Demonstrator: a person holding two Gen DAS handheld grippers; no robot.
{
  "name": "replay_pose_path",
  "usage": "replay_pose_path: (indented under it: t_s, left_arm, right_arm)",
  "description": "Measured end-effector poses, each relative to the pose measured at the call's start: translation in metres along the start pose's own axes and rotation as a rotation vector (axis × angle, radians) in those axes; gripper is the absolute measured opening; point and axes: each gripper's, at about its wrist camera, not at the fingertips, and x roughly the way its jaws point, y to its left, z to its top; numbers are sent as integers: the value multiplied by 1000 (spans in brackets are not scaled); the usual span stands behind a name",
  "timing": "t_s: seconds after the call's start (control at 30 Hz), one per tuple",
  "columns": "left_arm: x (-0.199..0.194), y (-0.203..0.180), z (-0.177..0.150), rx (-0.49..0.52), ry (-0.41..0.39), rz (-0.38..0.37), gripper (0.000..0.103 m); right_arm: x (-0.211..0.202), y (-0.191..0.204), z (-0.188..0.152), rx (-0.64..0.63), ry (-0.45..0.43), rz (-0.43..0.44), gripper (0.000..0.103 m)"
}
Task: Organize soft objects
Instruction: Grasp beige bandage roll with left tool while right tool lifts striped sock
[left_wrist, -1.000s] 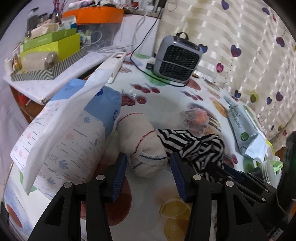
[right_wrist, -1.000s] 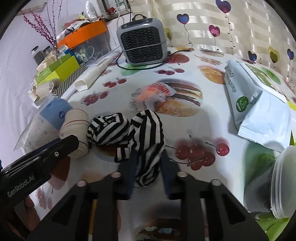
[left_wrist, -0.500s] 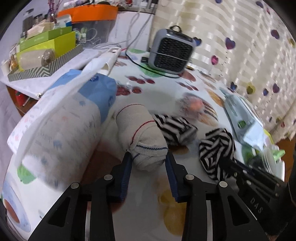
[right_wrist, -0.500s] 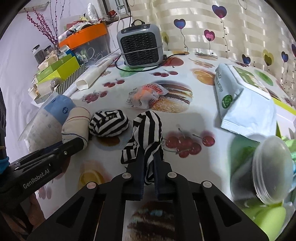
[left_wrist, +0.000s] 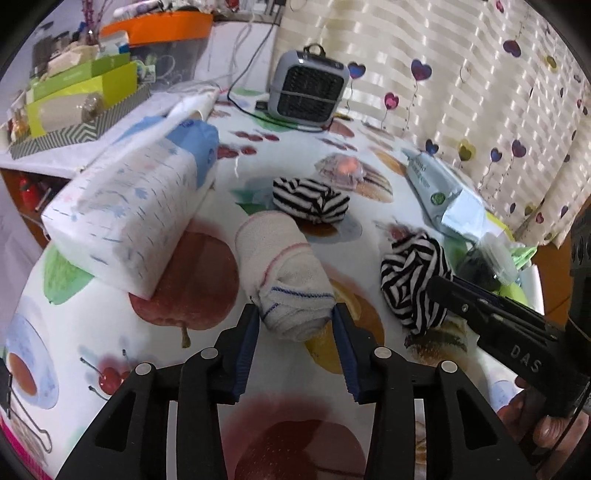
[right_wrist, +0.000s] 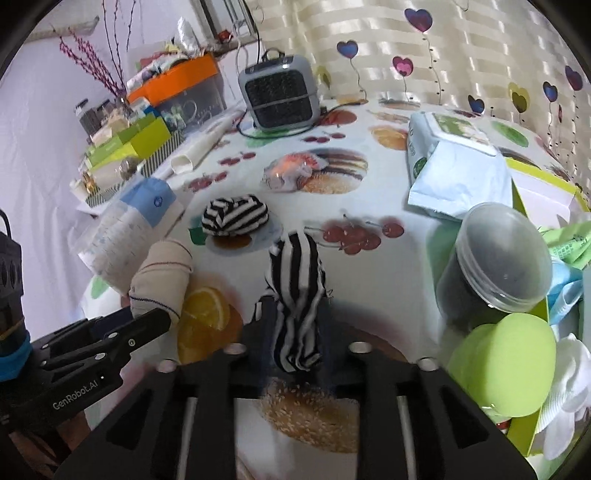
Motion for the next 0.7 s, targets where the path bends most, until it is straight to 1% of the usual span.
replay_pose_path:
  t_s: [0.03, 0.1, 0.23, 0.43, 0.47, 0.5, 0.53, 0.57, 0.6, 0.7]
  left_arm:
    - [-1, 0, 2, -5, -8, -5, 44]
    - [-3, 0, 4, -14, -25, -8, 48]
    - [5, 2, 11, -31, -25, -2, 49]
    - [25, 4, 18, -53, 0, 33, 50]
    - [29, 4, 18, -52, 9, 38, 50]
    - [33, 4, 18, -50, 21, 45, 50]
    - [36, 4, 17, -48, 27, 46, 49]
    - [36, 2, 16, -34, 14, 58, 46]
    - [35, 1, 15, -24, 12, 66, 46]
    - [33, 0, 14, -22, 10, 64, 44]
  right_arm:
    - [0, 1, 0, -3, -5, 4, 51]
    - [4, 3, 3, -10, -3, 9, 51]
    - [18, 2, 5, -19, 16, -15, 51]
    - [32, 1, 4, -18, 47, -31, 51]
    - [32, 1, 4, -20, 44, -32, 45]
    - [32, 1, 3, -24, 42, -38, 30]
    - [32, 0, 3, -27, 43, -44, 25]
    - [32, 0, 3, -28, 42, -45, 20]
    - [30, -1, 3, -27, 38, -42, 15]
    - [23, 1, 3, -33, 23, -37, 11]
